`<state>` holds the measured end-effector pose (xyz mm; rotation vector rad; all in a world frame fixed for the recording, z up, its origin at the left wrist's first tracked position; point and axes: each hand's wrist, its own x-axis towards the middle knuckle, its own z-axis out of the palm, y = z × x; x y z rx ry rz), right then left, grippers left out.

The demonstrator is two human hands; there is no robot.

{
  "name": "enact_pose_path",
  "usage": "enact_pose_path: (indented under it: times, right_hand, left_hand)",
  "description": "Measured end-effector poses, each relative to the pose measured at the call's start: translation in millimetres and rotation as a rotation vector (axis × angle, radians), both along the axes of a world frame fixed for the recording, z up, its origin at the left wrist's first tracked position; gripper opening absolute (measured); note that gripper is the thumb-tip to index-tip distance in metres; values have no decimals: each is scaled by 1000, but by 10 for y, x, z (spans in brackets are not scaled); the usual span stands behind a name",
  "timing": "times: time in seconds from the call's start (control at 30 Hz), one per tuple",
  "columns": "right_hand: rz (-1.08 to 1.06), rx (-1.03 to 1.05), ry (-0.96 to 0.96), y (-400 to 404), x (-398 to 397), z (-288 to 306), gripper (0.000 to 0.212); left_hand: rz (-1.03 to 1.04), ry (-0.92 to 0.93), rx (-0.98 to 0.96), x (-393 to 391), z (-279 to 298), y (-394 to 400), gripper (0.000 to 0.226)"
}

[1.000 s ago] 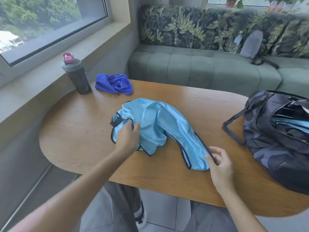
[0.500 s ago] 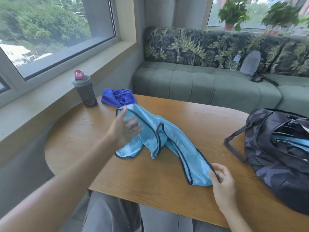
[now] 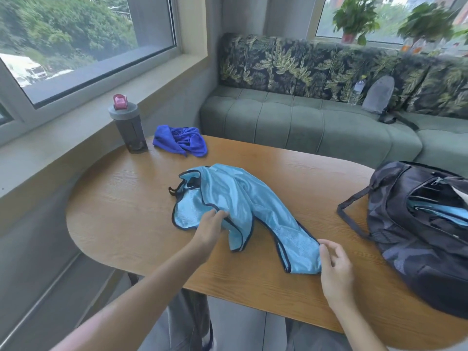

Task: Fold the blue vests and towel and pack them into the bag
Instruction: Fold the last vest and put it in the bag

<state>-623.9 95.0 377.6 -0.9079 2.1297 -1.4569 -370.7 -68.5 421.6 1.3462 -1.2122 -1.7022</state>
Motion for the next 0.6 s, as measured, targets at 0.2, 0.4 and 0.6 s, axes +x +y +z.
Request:
enact_pose_path:
  times: [0.2, 0.4, 0.6]
  right_hand:
    - [41, -11, -55, -129, -59, 436, 20]
    - [344, -535, -673, -133, -124, 2134, 34]
    - [496, -586, -369, -75, 0, 3281, 77]
  left_hand:
    - [-143, 220, 28, 140, 486, -22, 37]
    - [-216, 516, -227, 349, 1824, -248, 41]
    - [-298, 251, -224, 359, 2545, -228, 37]
